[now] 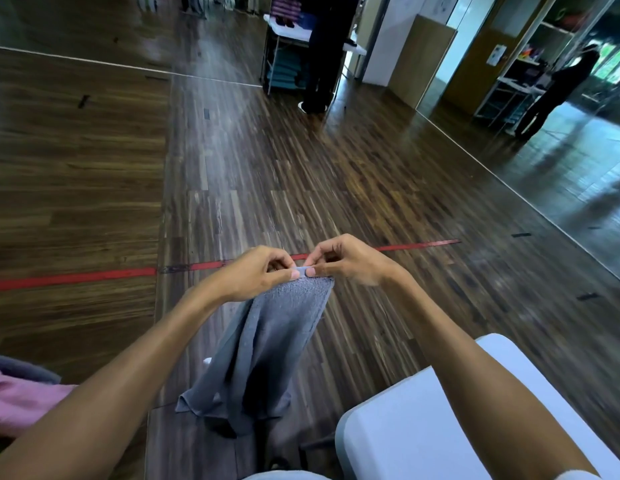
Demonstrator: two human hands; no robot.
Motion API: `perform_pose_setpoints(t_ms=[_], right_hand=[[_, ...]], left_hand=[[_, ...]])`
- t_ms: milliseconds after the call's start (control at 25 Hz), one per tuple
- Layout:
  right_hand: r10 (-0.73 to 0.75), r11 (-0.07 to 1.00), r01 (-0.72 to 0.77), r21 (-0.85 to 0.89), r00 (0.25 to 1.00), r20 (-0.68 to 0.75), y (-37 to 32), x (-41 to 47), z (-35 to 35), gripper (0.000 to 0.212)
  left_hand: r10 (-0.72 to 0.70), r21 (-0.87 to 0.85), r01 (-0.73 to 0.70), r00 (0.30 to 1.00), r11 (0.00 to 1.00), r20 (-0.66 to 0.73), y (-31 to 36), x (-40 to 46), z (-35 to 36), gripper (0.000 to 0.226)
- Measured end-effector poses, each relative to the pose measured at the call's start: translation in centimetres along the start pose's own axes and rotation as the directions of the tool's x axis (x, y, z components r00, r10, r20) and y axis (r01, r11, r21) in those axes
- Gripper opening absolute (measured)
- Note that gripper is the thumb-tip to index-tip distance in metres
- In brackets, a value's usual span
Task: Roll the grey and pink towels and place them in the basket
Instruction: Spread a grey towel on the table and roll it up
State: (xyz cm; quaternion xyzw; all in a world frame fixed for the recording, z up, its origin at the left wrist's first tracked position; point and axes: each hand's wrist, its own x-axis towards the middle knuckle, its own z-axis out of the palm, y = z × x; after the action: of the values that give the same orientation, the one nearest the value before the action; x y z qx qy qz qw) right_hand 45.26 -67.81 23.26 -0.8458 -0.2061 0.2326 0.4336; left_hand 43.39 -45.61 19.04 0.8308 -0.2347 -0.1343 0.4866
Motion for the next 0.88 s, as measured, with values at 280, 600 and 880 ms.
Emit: perform_pose_setpoints(t_ms=[280,600,880], right_hand=[[0.01,0.981,-0.071,-0.182,0.948,-0.319,4.6,-3.0,-4.6,0.003],[-0.149,0.95,0.136,-0.281,0.988,-0.026,-0.6,0.1,1.1,0.018],[-0.105,0.922,-0.029,-0.387,0.942,-0.32,4.3,-2.5,-4.0,0.008]], left_hand=[[-0.052,0.044,0.057,0.993,0.997,-0.106,-3.8,-2.7,-2.9,0.051],[0.147,0.122,-0.135,0.985,0.983,-0.095,2.1,-0.5,-0.7,0.018],[0.006,0.168,0.017,0.991,0.986,-0.135,-3.3,-3.8,-2.9,0.038]])
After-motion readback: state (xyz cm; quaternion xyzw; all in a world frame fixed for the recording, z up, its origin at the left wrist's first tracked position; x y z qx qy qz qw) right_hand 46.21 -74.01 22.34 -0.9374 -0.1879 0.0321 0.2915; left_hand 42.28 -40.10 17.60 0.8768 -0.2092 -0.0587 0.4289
